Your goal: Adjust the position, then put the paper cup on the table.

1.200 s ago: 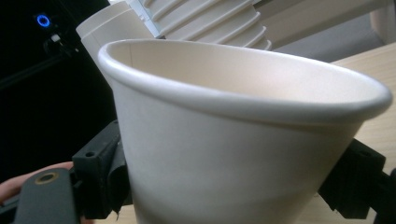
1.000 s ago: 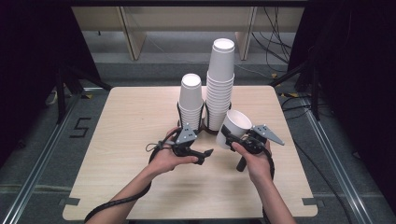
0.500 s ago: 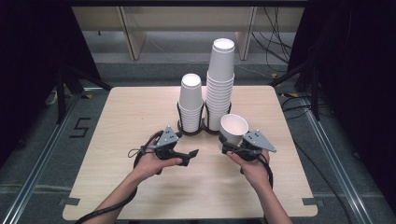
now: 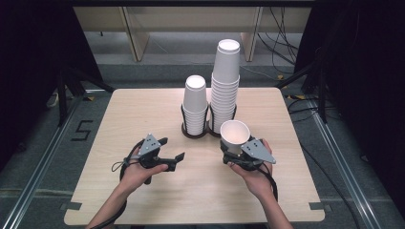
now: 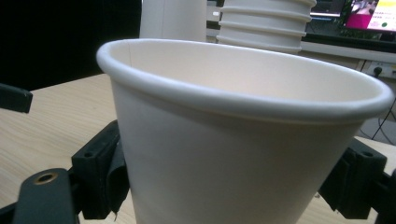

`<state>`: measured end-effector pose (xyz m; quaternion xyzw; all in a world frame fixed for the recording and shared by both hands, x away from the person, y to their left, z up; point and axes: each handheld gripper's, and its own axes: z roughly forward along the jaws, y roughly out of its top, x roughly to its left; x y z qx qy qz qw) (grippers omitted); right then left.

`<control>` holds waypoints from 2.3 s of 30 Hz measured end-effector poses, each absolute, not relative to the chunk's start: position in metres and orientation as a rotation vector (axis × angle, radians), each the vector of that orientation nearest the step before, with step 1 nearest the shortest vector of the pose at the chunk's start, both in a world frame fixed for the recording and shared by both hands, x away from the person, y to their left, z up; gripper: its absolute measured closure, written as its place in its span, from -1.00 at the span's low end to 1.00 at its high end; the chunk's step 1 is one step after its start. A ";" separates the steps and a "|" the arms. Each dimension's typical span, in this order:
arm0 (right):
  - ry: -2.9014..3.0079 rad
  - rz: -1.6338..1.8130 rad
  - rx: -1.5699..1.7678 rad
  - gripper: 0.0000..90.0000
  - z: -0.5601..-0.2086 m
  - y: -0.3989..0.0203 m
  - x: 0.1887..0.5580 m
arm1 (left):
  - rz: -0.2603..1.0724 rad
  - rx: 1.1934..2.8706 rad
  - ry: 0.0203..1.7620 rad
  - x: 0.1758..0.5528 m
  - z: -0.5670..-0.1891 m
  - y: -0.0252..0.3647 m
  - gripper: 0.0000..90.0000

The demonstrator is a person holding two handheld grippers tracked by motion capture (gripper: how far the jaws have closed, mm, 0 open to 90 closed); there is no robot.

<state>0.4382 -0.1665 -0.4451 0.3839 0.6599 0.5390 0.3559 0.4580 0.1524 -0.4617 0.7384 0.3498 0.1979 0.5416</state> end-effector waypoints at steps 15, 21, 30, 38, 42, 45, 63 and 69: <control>1.711 1.378 0.998 -0.63 -0.448 -0.171 0.436 | 0.501 1.736 0.861 0.455 -0.461 0.160 -0.76; 1.708 1.371 0.999 -0.63 -0.455 -0.174 0.436 | 0.510 1.740 0.871 0.456 -0.462 0.162 -0.76; 1.733 1.338 0.982 -0.63 -0.459 -0.176 0.434 | 0.509 1.743 0.872 0.458 -0.464 0.162 -0.76; 1.716 1.333 1.007 -0.64 -0.462 -0.180 0.434 | 0.490 1.759 0.860 0.458 -0.468 0.157 -0.76; 1.717 1.321 1.008 -0.64 -0.464 -0.179 0.434 | 0.490 1.763 0.859 0.456 -0.469 0.158 -0.76; 1.716 1.315 1.013 -0.64 -0.466 -0.181 0.436 | 0.490 1.756 0.867 0.455 -0.468 0.159 -0.76; 1.766 1.235 1.030 -0.65 -0.484 -0.184 0.445 | 0.484 1.757 0.874 0.456 -0.470 0.159 -0.76; 1.795 1.215 1.027 -0.65 -0.492 -0.181 0.451 | 0.481 1.767 0.873 0.457 -0.473 0.158 -0.76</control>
